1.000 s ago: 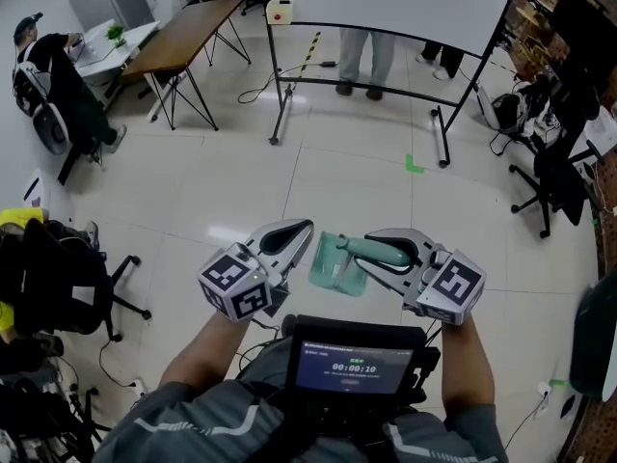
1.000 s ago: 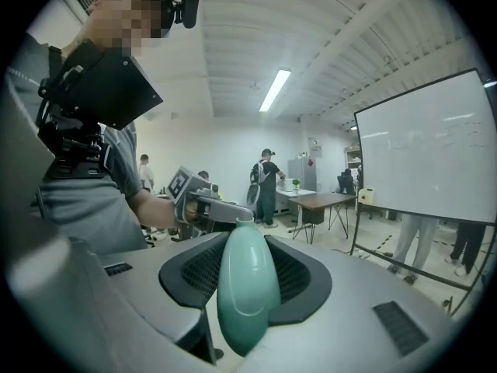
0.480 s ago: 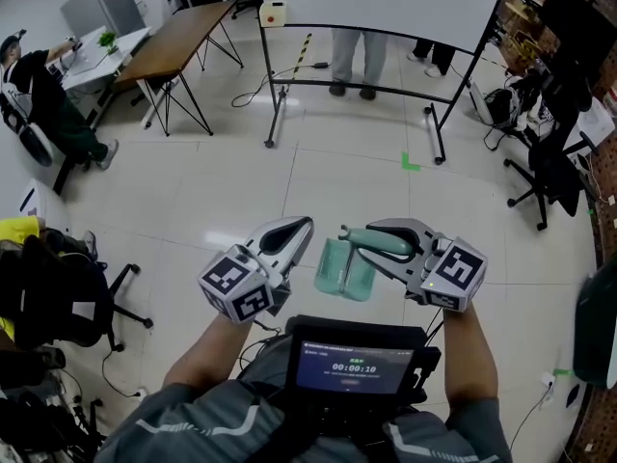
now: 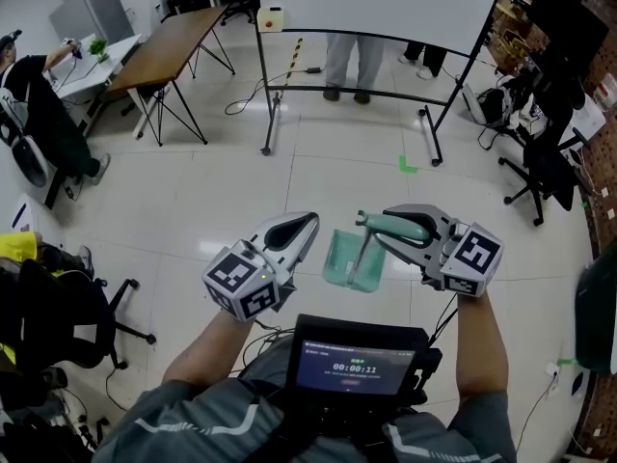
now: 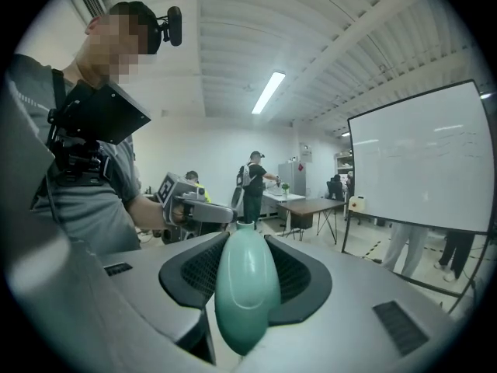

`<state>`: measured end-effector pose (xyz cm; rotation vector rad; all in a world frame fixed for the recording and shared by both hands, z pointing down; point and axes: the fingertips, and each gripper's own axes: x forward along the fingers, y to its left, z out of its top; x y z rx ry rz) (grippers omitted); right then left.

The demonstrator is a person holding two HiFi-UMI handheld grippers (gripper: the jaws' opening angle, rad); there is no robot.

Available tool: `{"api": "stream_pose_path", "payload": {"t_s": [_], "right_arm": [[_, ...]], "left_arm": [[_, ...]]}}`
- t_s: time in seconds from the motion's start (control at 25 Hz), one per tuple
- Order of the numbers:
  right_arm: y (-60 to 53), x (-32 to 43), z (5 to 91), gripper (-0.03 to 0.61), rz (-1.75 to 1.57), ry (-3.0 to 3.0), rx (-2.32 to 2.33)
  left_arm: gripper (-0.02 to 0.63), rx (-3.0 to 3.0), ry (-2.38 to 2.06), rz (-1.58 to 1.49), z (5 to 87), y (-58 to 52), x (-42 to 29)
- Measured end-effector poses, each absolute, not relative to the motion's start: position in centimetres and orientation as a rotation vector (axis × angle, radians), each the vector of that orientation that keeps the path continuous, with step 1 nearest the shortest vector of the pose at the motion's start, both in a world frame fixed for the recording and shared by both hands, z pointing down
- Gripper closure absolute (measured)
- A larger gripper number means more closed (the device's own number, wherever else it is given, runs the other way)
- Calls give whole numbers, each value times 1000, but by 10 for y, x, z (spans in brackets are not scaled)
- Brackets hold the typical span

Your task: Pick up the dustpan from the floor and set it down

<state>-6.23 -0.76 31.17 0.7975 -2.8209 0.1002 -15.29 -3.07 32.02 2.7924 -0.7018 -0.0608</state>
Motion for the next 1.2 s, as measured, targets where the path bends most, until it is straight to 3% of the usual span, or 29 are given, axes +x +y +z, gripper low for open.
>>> {"api": "stream_pose_path", "payload": {"t_s": [0.6,1.2], "right_arm": [[-126,-54,310,419,100,-2835,795],[-305,55,324,419,1,-2818,502]], "left_arm": [[589,2800,-760,-54,319,-129,-143],[588,2717,-1055,-82,309,-327,-21]]}}
